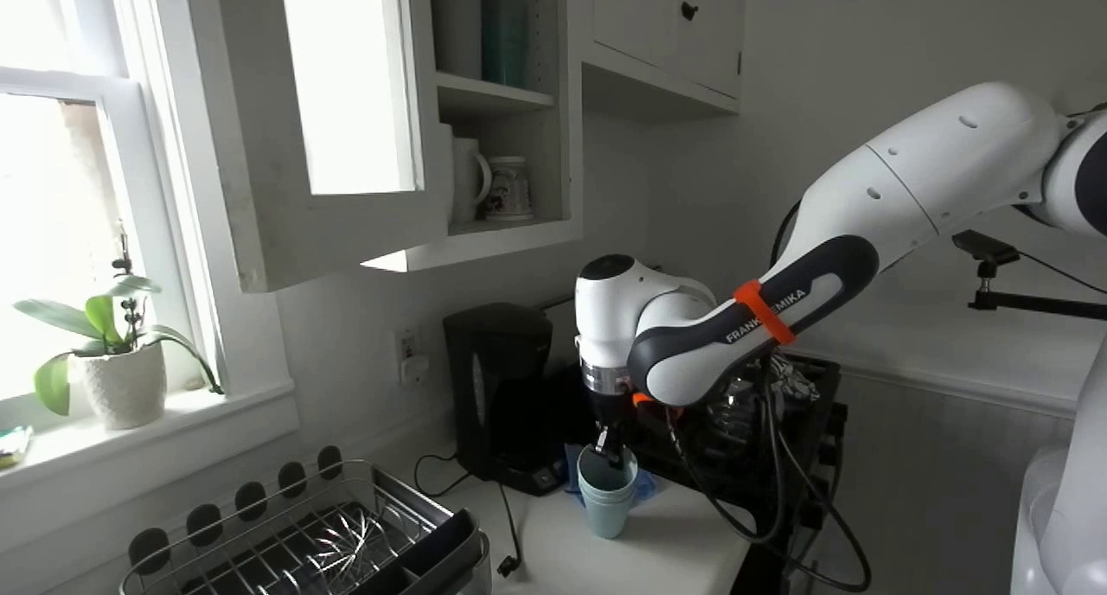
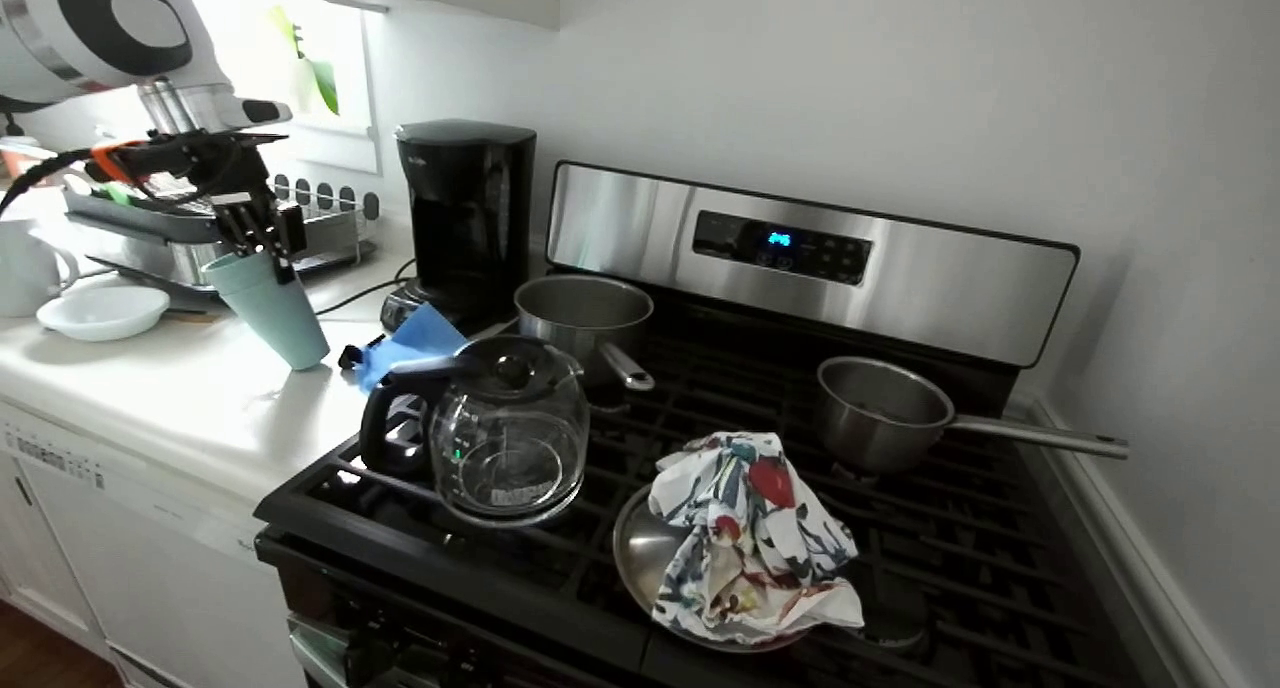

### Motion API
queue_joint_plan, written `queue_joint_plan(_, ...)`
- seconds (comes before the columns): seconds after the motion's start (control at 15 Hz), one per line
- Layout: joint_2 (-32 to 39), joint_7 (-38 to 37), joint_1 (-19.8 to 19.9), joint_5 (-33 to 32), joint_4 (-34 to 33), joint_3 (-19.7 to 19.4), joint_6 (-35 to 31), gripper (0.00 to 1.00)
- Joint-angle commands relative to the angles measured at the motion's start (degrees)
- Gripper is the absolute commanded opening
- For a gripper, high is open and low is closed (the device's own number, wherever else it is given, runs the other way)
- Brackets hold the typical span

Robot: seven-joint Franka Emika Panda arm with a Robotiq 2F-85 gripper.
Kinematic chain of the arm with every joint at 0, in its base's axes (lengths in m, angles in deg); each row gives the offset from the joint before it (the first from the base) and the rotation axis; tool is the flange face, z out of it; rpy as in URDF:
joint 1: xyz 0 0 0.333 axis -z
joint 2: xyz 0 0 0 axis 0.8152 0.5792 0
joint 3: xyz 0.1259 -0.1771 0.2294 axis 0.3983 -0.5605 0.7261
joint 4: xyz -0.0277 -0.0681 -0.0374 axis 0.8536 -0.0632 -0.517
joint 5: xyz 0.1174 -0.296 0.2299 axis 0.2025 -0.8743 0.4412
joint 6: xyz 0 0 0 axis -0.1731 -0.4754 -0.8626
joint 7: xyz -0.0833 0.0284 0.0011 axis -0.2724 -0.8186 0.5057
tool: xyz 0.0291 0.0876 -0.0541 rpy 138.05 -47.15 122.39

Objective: Stack all the blue cups together, flip the stacked blue cups and place them upside down on the kitchen counter

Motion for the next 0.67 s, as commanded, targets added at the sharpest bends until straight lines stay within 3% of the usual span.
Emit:
queue_joint_plan(0.0, 0.4, -5.1, -1.2, -4.0, 1.4, 1.8, -0.3, 0.39)
queue_joint_plan(0.6, 1.7, -8.2, -2.6, -4.3, 2.4, 2.5, 0.1, 1.0)
